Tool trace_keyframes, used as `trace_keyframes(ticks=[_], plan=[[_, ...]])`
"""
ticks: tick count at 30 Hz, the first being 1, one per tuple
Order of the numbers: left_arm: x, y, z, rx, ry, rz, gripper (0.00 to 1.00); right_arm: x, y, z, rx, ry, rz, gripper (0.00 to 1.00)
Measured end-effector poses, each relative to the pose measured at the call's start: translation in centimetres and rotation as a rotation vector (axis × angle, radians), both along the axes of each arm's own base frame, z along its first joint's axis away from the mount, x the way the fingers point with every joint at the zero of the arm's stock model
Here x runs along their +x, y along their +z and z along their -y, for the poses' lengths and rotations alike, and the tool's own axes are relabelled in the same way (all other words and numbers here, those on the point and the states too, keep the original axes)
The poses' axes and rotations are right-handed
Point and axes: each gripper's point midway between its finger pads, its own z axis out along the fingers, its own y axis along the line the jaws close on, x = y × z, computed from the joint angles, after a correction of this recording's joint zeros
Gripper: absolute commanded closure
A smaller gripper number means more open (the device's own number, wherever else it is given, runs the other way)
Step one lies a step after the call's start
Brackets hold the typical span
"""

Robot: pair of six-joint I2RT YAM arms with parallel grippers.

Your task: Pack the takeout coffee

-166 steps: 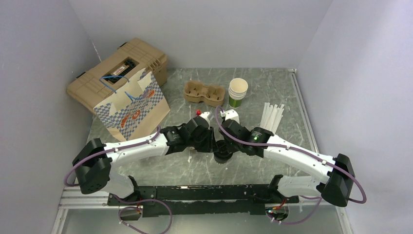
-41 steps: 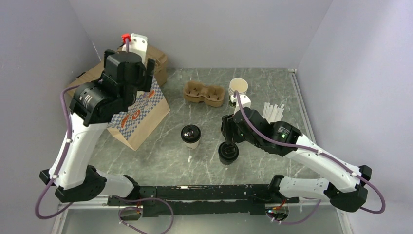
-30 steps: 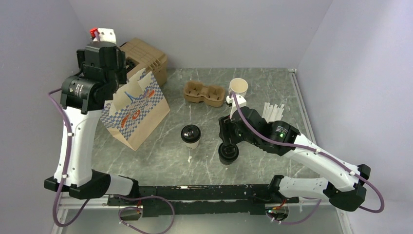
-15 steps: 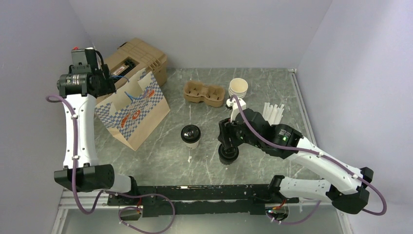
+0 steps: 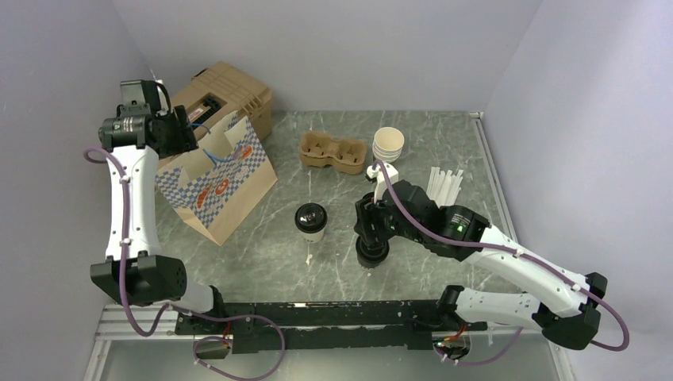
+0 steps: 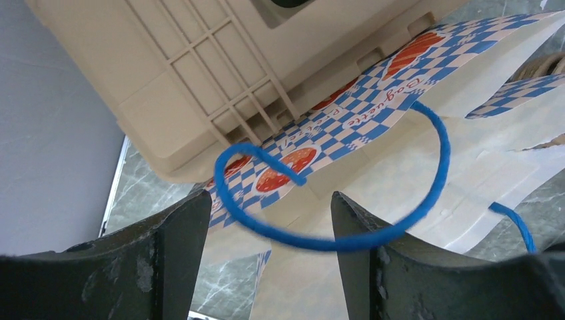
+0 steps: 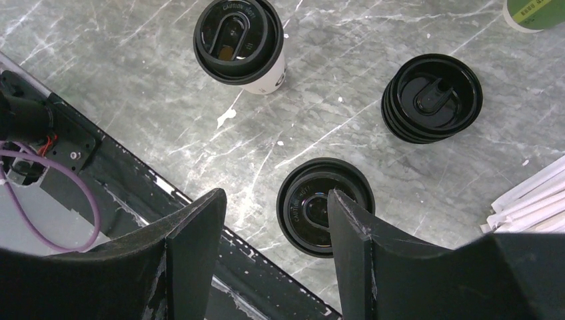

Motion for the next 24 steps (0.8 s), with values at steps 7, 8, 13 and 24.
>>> trace_keyframes(ticks=[7, 8, 13, 24], plan=[[1.8, -1.6, 0.5, -0.033, -0.038, -0.027, 0.34, -0.1, 0.1, 0.0, 0.005, 0.009, 0.004, 0.38], [2.0, -1.8, 0.5, -0.035, -0.042, -0.026, 0.34, -0.1, 0.1, 0.0, 0.005, 0.009, 0.005, 0.38], [2.4, -2.6, 0.6, -0.039, -0.054, -0.029, 0.43, 0.0, 0.1, 0.0, 0.005, 0.008, 0.005, 0.38], [2.0, -4.7, 1.2, -0.073, -0.067, -0.079, 0.82, -0.1, 0.1, 0.0, 0.006, 0.009, 0.004, 0.38]])
